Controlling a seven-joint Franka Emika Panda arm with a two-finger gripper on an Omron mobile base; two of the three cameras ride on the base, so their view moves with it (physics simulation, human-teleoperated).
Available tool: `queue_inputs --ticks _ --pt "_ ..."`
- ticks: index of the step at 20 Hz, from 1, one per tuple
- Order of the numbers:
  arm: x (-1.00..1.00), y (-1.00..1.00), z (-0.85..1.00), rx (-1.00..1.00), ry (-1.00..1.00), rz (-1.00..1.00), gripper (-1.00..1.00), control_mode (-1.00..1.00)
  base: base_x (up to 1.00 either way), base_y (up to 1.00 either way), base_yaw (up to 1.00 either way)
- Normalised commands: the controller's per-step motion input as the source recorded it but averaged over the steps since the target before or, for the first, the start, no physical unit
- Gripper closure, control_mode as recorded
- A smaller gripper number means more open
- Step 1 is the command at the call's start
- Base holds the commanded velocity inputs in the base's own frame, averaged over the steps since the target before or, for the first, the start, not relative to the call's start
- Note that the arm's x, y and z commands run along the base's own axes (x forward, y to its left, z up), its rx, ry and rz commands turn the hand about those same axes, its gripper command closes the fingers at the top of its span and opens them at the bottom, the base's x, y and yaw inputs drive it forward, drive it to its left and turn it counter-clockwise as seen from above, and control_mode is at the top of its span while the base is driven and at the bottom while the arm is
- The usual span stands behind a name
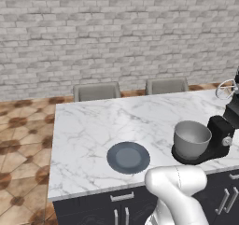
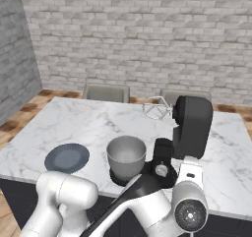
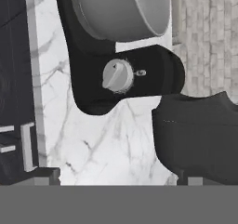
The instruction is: Add butter and sugar cubes to the stand mixer bowl and then turn on the stand mixer to begin making frosting.
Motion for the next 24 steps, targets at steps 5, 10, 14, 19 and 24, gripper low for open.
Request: queue_inputs --ticks 5,10,14,19,24 --pt "0.35 -0.56 0.00 0.12 0.00 0.00 -1.00 -1.00 0.00 0.00 0.00" --pt "0.21 -0.50 0.01 0.15 0.00 0.00 -1.00 -1.00 0.00 0.00 0.00" --pt "0.17 -0.24 0.18 0.17 0.01 0.00 -1.00 -1.00 0.00 0.00 0.00" --pt "0.19 -0.06 0.28 0.19 0.08 0.00 -1.00 -1.00 0.00 0.00 0.00" --pt "0.13 -0.01 0.26 0.20 0.12 0.00 -1.00 -1.00 0.00 0.00 0.00"
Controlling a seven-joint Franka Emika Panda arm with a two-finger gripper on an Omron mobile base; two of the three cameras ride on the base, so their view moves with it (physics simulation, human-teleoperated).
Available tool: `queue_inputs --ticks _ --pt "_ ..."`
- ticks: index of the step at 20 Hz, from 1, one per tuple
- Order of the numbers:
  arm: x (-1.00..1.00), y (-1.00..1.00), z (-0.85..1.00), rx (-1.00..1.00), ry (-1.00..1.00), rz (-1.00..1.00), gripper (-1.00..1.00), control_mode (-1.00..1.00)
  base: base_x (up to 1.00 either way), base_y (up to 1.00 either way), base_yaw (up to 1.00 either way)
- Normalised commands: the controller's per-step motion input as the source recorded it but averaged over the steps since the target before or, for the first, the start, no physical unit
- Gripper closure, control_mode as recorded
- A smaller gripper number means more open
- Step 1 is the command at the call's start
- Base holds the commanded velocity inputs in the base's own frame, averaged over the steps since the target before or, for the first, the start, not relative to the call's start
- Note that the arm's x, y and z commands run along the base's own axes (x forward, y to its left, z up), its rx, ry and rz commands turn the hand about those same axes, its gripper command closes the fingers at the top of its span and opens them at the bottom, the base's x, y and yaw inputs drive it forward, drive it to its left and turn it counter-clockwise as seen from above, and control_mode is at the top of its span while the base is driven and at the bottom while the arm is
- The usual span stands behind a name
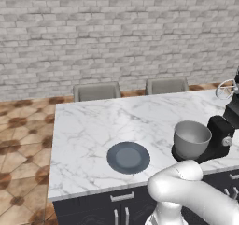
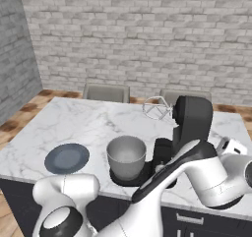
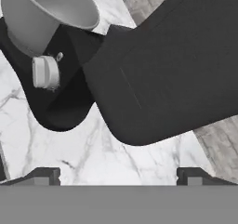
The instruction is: Add butter and sugar cubes to the stand mixer bowl and then turn on the stand mixer to begin making frosting.
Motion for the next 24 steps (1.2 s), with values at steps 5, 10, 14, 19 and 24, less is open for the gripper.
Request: queue_inputs --ticks 5,10,14,19,24 --pt "0.01 0.00 0.21 0.18 0.13 0.00 -1.00 -1.00 0.00 0.00 0.00" --pt "0.01 0.06 0.09 0.15 0.15 0.00 -1.00 -1.00 0.00 0.00 0.00" --pt "0.00 0.19 0.13 0.10 0.09 0.01 -1.00 -1.00 0.00 0.00 0.00" --pt "0.00 0.33 0.23 0.06 0.11 0.01 -1.00 -1.00 0.00 0.00 0.00" --pt "0.00 0.33 0.19 0.06 0.11 0.00 -1.00 -1.00 0.00 0.00 0.00"
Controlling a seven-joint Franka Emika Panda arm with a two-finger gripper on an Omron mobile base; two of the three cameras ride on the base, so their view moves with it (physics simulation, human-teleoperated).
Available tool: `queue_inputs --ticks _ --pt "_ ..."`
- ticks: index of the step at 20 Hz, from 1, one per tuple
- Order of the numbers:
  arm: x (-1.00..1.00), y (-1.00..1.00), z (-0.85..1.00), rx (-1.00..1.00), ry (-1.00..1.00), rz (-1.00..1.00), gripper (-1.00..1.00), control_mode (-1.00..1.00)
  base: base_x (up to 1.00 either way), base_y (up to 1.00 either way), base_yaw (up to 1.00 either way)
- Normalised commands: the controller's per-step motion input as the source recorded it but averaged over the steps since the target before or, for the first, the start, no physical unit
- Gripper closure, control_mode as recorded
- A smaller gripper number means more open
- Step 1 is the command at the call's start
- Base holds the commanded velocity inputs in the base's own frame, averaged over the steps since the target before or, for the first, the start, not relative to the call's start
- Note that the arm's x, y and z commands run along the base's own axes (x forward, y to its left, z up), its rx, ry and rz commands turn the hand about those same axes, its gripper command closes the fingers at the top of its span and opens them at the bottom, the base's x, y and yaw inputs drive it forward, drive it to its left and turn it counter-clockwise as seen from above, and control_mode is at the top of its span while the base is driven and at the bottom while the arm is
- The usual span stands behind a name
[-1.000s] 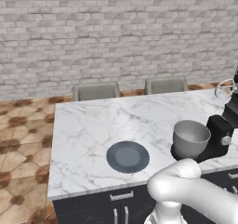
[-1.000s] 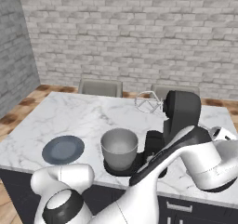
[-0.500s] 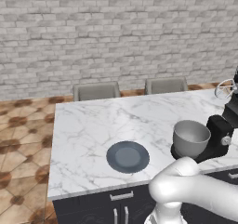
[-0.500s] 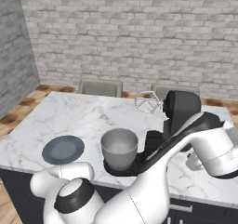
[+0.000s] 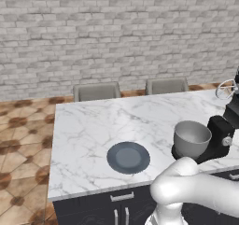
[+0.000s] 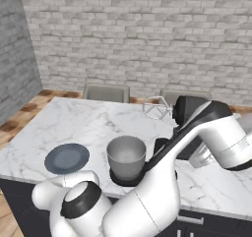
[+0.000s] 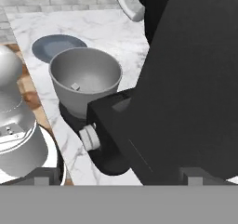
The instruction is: Add butter and sugar cubes to the stand mixer bowl and then turn on the stand mixer to begin making frosting.
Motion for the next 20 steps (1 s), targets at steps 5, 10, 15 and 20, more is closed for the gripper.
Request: queue_inputs --ticks 5,10,15,20 --pt "-0.02 0.38 0.25 0.03 0.08 0.00 -1.00 -1.00 0.00 0.00 0.00" --pt "-0.27 0.50 0.34 0.00 0.05 0.01 -1.00 -1.00 0.00 0.00 0.00" --pt "-0.16 0.61 0.25 0.00 0.05 0.04 -1.00 -1.00 0.00 0.00 0.00" --pt "-0.01 0.67 0.12 0.00 0.08 0.09 -1.00 -1.00 0.00 0.00 0.00"
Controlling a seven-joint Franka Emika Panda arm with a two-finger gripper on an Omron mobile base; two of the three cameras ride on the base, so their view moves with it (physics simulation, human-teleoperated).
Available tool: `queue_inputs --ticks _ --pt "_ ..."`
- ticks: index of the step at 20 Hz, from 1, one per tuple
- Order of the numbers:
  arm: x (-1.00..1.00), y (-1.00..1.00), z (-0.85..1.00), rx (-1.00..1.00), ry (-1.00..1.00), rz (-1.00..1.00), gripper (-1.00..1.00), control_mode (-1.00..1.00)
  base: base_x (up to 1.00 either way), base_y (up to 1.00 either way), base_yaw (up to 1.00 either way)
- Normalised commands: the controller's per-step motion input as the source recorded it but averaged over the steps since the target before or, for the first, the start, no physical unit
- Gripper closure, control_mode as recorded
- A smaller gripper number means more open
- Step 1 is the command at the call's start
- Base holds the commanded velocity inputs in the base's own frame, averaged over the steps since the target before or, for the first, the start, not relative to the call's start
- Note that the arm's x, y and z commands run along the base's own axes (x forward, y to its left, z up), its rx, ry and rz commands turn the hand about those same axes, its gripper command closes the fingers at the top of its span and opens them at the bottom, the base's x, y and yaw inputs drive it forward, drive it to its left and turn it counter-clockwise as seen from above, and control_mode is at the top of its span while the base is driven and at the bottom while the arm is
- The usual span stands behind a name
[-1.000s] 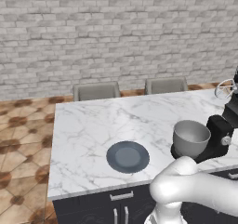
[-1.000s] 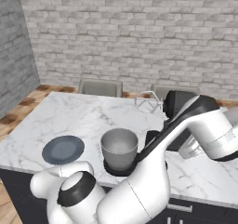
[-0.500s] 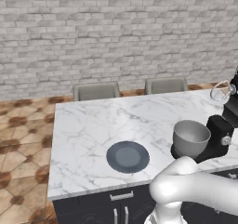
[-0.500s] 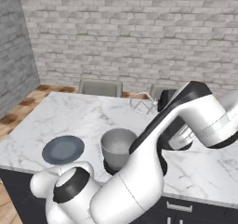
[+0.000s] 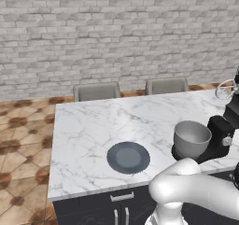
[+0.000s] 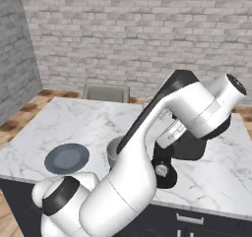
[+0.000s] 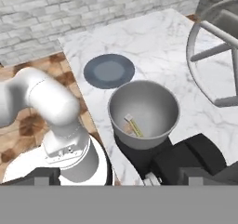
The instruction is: Add butter and sugar cubes to the stand mixer bowl and then turn on the stand mixer to begin making frosting.
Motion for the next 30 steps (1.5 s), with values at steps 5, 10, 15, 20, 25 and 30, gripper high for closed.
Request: queue_inputs --ticks 5,10,15,20,25,30 --pt "0.15 0.63 0.04 0.00 0.14 0.14 -1.00 -1.00 0.00 0.00 0.00" --pt "0.05 0.28 0.02 0.00 0.12 0.05 -1.00 -1.00 0.00 0.00 0.00" --pt "-0.01 0.05 0.00 0.00 0.07 0.01 -1.00 -1.00 0.00 0.00 0.00" --pt "-0.12 0.02 0.00 0.00 0.04 0.01 -1.00 -1.00 0.00 0.00 0.00" --pt "-0.61 0.00 0.00 0.00 -0.01 0.00 -1.00 -1.00 0.00 0.00 0.00" --pt "-0.75 -0.01 0.00 0.00 -0.05 -0.01 -1.00 -1.00 0.00 0.00 0.00"
